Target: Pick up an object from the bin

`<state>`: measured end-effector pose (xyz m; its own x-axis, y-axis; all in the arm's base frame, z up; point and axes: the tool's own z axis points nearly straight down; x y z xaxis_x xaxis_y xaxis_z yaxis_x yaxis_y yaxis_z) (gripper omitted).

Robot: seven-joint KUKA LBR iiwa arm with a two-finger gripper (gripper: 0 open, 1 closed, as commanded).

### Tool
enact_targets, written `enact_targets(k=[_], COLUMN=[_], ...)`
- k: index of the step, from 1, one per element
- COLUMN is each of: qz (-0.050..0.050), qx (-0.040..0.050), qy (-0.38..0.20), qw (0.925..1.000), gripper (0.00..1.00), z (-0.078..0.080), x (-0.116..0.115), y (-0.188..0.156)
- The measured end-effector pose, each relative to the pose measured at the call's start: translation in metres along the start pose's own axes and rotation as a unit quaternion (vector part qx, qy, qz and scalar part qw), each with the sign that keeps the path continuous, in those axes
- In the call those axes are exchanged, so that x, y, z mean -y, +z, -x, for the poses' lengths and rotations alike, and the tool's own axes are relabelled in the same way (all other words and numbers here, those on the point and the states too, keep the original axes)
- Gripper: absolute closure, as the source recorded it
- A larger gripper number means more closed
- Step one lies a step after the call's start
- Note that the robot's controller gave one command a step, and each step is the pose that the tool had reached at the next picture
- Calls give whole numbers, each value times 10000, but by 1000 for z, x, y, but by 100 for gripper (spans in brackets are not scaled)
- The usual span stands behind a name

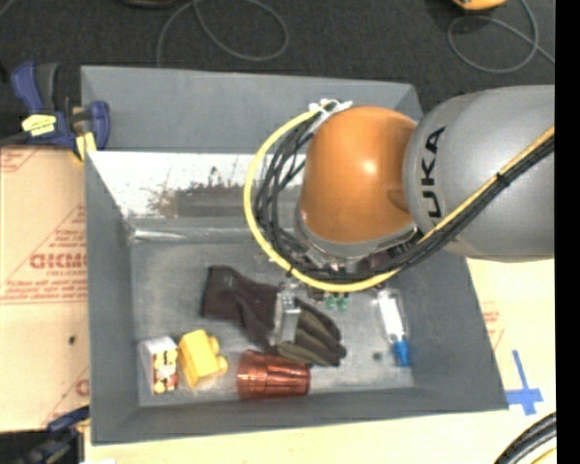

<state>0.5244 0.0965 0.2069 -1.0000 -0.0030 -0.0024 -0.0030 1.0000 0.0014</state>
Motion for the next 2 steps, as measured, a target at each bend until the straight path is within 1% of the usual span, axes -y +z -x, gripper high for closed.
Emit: enact_targets(k=[1, 2], qz=[0, -1], qx=[3, 40], qy=[9, -226], qw=[10000, 9997], gripper=[0, 0], z=[0, 29], x=[0, 11], y=[0, 39])
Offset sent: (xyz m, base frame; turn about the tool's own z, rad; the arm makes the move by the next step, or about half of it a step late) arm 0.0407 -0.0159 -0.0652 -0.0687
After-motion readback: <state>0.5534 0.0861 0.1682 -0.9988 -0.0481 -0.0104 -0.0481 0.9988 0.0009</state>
